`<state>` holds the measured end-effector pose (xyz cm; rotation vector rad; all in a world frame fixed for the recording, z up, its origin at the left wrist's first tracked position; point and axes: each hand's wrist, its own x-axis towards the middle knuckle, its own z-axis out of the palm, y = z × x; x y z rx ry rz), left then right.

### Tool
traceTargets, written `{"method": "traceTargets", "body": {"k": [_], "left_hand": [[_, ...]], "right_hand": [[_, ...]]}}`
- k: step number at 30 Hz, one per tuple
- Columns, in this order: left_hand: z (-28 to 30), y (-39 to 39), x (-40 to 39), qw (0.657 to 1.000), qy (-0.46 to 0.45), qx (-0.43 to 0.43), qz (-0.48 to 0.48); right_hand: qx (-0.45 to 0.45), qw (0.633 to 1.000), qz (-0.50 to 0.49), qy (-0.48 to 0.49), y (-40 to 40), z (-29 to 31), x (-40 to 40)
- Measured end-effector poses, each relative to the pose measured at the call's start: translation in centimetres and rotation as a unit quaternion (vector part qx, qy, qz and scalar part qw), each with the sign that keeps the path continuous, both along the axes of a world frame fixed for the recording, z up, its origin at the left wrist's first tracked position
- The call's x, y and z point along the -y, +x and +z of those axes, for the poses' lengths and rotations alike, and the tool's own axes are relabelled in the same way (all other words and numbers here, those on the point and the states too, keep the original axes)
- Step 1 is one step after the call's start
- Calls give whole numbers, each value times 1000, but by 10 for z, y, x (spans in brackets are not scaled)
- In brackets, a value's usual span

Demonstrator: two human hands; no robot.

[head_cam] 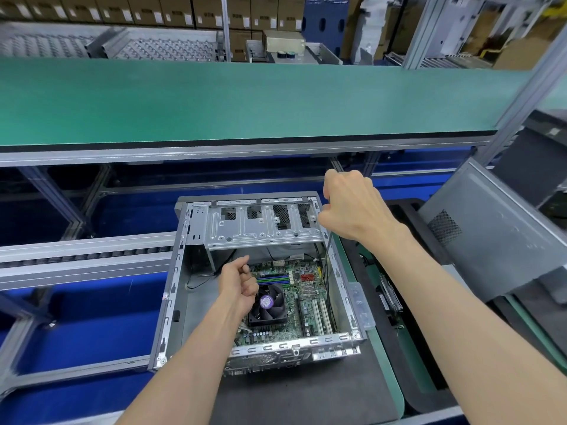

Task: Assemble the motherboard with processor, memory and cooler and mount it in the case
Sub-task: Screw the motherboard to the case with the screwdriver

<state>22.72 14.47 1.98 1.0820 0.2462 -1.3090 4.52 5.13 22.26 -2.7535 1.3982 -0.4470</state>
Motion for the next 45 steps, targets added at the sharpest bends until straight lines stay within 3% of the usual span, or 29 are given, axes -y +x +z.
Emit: {"method": "traceTargets", "body": {"k": [25,38,42,45], "left_hand": [[4,-1,-2,1000,6,1,-4],[0,0,-2,1000,-1,1,-1],[0,0,-1,1000,3,5,-1],[0,-1,-1,1000,4,9,-2]], "right_hand": [[3,1000,20,11,-3,3,5],[-49,997,33,-38,-3,-1,6],[-62,996,67,2,-3,8,3],[-79,996,35,-17,0,8,2]]}}
